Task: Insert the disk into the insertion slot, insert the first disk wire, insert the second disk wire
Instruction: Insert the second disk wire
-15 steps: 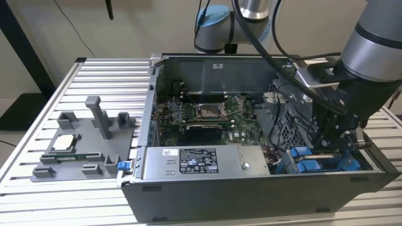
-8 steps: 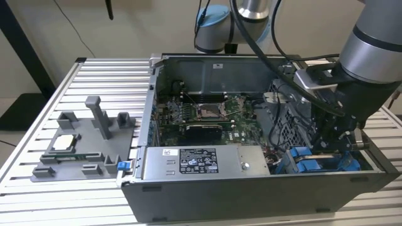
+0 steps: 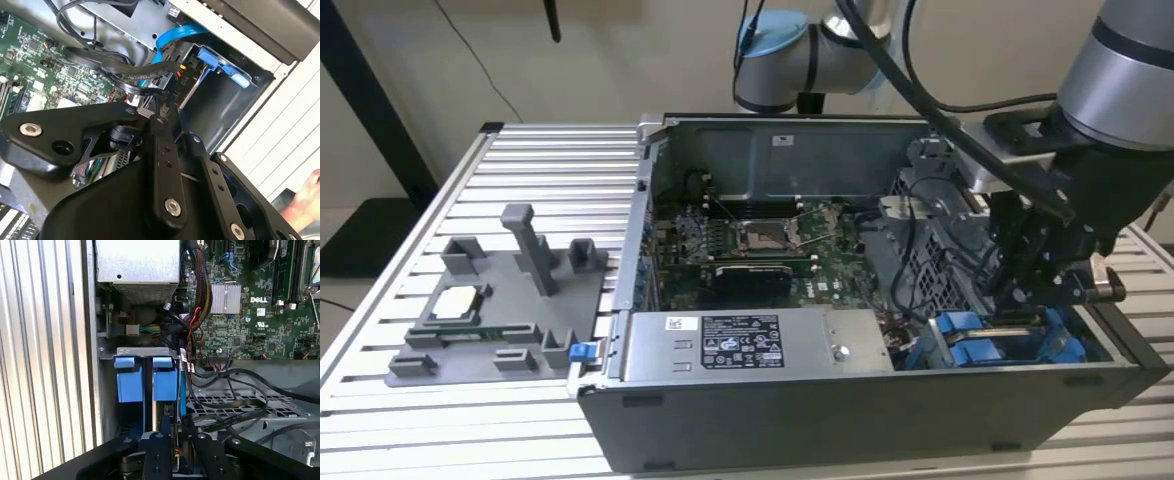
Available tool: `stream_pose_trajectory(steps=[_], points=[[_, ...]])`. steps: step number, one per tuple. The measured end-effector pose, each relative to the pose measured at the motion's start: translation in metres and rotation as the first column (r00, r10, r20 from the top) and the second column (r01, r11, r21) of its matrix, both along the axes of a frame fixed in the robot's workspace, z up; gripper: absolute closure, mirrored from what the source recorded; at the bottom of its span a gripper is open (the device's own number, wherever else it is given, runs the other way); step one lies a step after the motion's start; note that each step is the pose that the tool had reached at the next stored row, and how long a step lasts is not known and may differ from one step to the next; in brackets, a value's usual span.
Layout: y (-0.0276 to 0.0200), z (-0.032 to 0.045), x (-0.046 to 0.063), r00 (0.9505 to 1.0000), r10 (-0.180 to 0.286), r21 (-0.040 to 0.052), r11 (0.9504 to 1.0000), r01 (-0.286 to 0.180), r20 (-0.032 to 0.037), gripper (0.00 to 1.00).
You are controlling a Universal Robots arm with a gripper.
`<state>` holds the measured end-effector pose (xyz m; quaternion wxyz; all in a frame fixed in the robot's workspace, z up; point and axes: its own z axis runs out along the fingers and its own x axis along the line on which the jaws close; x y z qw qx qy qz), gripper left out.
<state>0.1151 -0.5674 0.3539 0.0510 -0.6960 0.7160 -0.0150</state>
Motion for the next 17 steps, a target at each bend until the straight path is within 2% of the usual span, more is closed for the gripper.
stream_pose_trajectory(steps=[9,13,17], points=[[0.0,0.019,0.0,1.0,0.0,0.0,1.0,0.0,-0.0003,0.0],[0.0,0.0237,0.0,1.0,0.0,0.0003,1.0,0.0,-0.0004,0.0],[0.0,0.0252,0.0,1.0,0.0,0.0002,1.0,0.0,-0.0004,0.0]])
